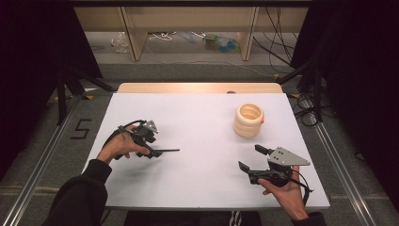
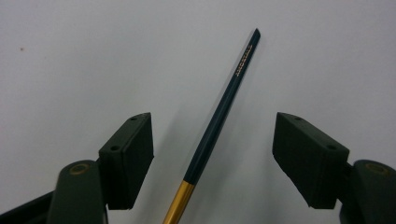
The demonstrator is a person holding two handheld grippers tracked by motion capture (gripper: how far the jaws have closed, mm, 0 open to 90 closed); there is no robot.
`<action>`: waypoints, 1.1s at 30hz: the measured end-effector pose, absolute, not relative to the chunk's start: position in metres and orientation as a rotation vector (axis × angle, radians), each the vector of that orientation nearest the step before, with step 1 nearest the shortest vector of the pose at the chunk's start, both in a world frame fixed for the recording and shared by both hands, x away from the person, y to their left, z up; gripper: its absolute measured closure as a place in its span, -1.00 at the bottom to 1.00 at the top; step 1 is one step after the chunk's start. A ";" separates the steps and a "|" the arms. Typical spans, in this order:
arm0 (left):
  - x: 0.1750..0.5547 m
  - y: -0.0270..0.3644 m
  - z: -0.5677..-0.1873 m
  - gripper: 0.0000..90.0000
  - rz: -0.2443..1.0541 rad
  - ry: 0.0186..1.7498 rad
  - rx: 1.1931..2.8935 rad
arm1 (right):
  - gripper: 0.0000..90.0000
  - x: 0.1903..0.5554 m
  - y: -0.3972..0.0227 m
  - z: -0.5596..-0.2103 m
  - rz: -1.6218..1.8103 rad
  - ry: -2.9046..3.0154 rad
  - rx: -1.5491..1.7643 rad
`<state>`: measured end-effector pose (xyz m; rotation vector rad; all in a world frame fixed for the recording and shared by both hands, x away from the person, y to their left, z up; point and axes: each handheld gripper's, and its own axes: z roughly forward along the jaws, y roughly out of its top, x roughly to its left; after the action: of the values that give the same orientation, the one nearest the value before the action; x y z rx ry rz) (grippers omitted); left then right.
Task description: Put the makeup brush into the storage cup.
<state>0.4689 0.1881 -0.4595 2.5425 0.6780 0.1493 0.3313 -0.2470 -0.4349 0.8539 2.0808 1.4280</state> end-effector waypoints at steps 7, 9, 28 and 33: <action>0.468 0.188 -0.459 -0.29 0.126 0.671 2.582 | -0.62 0.331 -0.245 -0.436 1.426 2.099 0.854; 0.468 0.185 -0.454 -0.26 0.118 0.614 2.637 | -0.61 0.332 -0.244 -0.436 1.430 2.088 0.845; 0.480 0.185 -0.460 -0.16 0.064 0.645 2.675 | -0.61 0.333 -0.242 -0.438 1.412 2.132 0.833; 0.480 0.182 -0.461 -0.10 0.055 0.631 2.691 | -0.61 0.333 -0.242 -0.438 1.411 2.133 0.832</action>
<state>0.4797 0.1819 -0.4609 2.6907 0.6313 0.0553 0.3334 -0.2418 -0.4376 0.8324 2.1329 1.4111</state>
